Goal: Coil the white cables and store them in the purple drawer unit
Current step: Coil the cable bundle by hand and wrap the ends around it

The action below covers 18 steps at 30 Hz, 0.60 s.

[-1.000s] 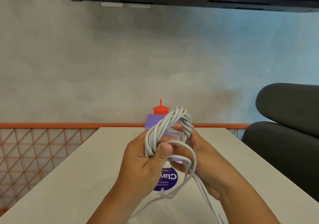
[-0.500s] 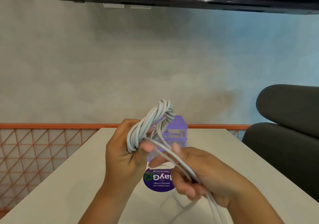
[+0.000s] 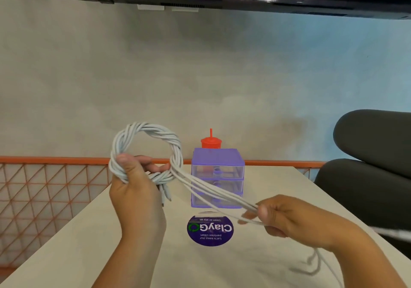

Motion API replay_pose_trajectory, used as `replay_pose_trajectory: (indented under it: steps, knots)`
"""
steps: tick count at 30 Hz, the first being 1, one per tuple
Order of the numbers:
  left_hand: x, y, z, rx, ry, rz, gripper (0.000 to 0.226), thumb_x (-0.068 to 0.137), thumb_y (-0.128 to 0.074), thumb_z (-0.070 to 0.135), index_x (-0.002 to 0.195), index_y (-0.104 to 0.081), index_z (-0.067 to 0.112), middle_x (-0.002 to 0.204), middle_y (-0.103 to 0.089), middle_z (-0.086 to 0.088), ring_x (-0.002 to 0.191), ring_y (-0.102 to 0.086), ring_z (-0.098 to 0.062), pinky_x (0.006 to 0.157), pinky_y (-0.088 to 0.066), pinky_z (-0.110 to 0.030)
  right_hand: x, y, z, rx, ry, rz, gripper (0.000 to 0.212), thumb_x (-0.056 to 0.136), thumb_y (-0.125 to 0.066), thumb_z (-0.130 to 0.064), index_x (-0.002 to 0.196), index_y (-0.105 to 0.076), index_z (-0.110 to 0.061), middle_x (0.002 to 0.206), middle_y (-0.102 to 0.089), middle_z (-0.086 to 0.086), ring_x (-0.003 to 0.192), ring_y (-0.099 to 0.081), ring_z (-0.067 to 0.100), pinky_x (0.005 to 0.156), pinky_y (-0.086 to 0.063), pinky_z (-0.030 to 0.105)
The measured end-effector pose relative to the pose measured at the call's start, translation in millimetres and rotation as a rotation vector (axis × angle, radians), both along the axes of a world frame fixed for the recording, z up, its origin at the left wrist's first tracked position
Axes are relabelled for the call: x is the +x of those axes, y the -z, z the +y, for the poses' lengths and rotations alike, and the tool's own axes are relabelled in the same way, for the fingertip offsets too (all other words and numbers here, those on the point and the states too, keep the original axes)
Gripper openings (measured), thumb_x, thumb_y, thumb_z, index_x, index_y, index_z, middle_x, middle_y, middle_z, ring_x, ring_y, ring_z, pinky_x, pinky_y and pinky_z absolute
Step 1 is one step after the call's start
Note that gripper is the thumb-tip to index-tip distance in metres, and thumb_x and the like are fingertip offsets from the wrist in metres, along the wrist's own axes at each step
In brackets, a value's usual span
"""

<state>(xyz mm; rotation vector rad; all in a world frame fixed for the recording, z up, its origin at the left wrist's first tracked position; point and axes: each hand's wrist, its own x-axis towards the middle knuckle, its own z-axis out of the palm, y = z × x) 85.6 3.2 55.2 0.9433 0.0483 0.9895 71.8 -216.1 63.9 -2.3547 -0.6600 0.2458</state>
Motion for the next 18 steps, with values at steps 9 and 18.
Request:
replay_pose_trajectory:
  steps: [9,18]
  knots:
    - [0,-1,-4,-0.183,0.183,0.074,0.053,0.092,-0.025,0.058,0.068,-0.051,0.018,0.057,-0.047,0.004,0.046,-0.047,-0.008,0.044,-0.038,-0.02,16,20,-14,-0.339,-0.061,0.195,0.09,0.049,-0.034,-0.09,0.119,-0.057,-0.04,0.11,-0.058,-0.03,0.111,-0.051,0.0,0.091,-0.034,0.008]
    - [-20,3,-45,0.142,0.252,0.184,0.068,0.065,-0.021,0.071,0.071,-0.052,0.011,0.056,-0.054,0.007,0.052,-0.054,-0.015,0.053,-0.046,-0.022,4,4,36,0.705,0.187,-0.252,0.053,0.063,-0.052,-0.074,0.103,-0.064,-0.041,0.11,-0.064,-0.02,0.102,-0.057,-0.009,0.089,-0.043,0.018]
